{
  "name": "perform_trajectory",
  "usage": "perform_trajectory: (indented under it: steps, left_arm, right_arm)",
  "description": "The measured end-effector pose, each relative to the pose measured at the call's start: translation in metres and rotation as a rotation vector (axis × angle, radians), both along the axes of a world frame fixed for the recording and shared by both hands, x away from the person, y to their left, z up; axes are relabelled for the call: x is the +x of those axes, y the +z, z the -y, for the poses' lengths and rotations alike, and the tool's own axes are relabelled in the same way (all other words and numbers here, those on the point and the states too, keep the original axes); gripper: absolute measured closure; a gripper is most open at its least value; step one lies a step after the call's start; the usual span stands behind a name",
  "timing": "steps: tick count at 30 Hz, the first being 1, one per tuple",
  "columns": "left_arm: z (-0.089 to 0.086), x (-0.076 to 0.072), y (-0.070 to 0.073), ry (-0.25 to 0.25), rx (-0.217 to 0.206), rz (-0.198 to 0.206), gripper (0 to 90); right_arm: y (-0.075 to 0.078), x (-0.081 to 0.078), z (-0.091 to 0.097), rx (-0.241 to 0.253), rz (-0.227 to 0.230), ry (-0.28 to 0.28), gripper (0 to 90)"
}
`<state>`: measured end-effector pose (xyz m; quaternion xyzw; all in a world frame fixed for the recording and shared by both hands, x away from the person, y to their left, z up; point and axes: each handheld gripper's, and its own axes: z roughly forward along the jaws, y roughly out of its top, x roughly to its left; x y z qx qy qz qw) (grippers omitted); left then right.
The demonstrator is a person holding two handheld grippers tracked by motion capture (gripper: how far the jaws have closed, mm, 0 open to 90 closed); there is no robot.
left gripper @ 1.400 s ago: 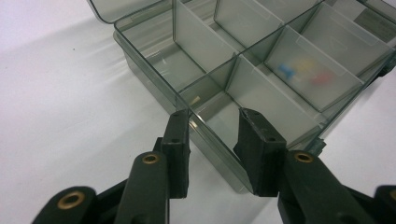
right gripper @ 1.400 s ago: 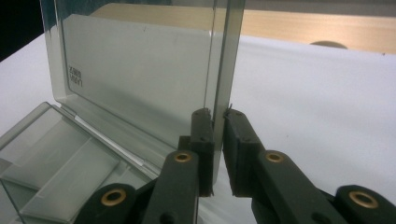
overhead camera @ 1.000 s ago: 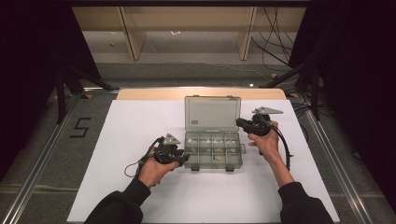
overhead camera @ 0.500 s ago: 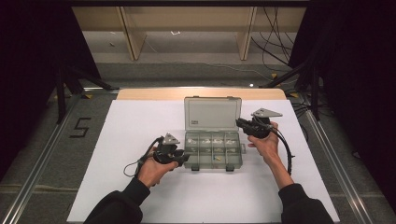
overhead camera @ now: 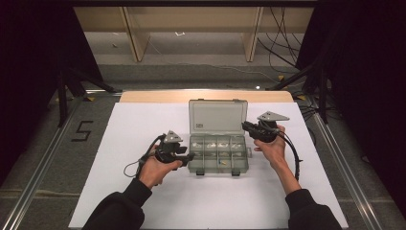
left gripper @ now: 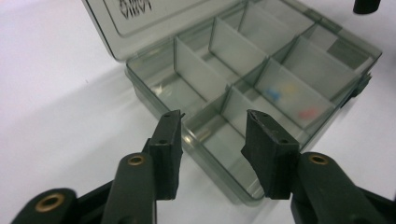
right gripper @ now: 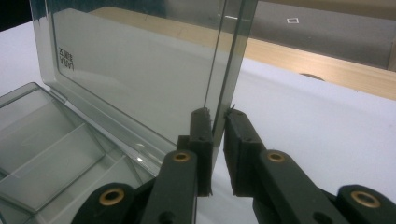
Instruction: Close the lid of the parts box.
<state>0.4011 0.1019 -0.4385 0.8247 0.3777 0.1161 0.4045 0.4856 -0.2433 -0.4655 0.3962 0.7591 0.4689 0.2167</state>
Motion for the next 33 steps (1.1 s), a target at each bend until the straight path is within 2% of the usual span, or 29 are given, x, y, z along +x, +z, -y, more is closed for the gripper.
perform_trajectory:
  steps: [3, 4, 5, 6, 7, 11, 12, 13, 16, 22, 25, 28, 29, 31, 33]
  left_arm:
    - [0.002, 0.005, 0.009, 0.002, -0.015, 0.017, 51.3]
    - [0.002, 0.008, 0.012, -0.001, -0.013, 0.020, 51.6]
    - [0.003, 0.010, 0.014, 0.003, -0.026, 0.027, 53.2]
    - [0.004, 0.011, 0.016, 0.001, -0.025, 0.028, 55.6]
    - [0.005, 0.013, 0.018, -0.004, -0.022, 0.033, 59.5]
    - [0.007, 0.022, 0.031, -0.013, -0.011, 0.078, 76.0]
    - [0.007, 0.025, 0.035, -0.017, -0.010, 0.093, 79.6]
    - [0.008, 0.028, 0.039, -0.014, -0.014, 0.096, 82.9]
    - [0.010, 0.037, 0.051, 0.006, -0.021, 0.126, 89.3]
    - [0.013, 0.053, 0.071, 0.026, -0.021, 0.149, 89.8]
    - [0.013, 0.059, 0.077, 0.036, -0.030, 0.151, 89.8]
    - [0.013, 0.067, 0.082, 0.045, -0.032, 0.153, 89.8]
    - [0.013, 0.069, 0.083, 0.054, -0.028, 0.154, 89.8]
    - [0.014, 0.078, 0.085, 0.070, -0.036, 0.151, 89.8]
    - [0.013, 0.084, 0.088, 0.090, -0.034, 0.156, 89.8]
  right_arm:
    - [0.000, 0.000, 0.000, -0.002, 0.002, -0.001, 82.4]
    - [0.001, -0.001, 0.000, -0.009, -0.023, -0.001, 82.4]
    - [0.001, -0.001, 0.000, -0.007, -0.026, -0.001, 82.3]
    - [0.002, -0.002, 0.000, -0.008, -0.024, -0.001, 82.4]
    - [0.001, -0.001, 0.000, -0.015, -0.003, -0.006, 82.4]
    - [0.001, -0.001, -0.001, -0.006, 0.002, 0.005, 82.4]
    - [0.000, 0.000, -0.001, -0.005, 0.015, 0.007, 82.4]
    - [0.001, 0.000, -0.001, -0.005, 0.004, 0.007, 82.4]
    - [0.000, 0.000, -0.001, -0.006, 0.009, 0.007, 82.4]
    - [0.000, 0.000, -0.002, -0.003, 0.014, 0.004, 82.4]
    - [0.000, 0.000, -0.002, -0.001, 0.009, 0.003, 82.3]
    - [0.000, 0.000, -0.002, 0.000, 0.028, 0.010, 82.3]
    - [0.000, 0.000, -0.003, 0.009, 0.009, 0.014, 82.4]
    - [0.000, 0.000, -0.003, 0.011, 0.002, 0.009, 82.4]
    - [-0.001, 0.000, -0.002, 0.003, 0.024, 0.011, 82.3]
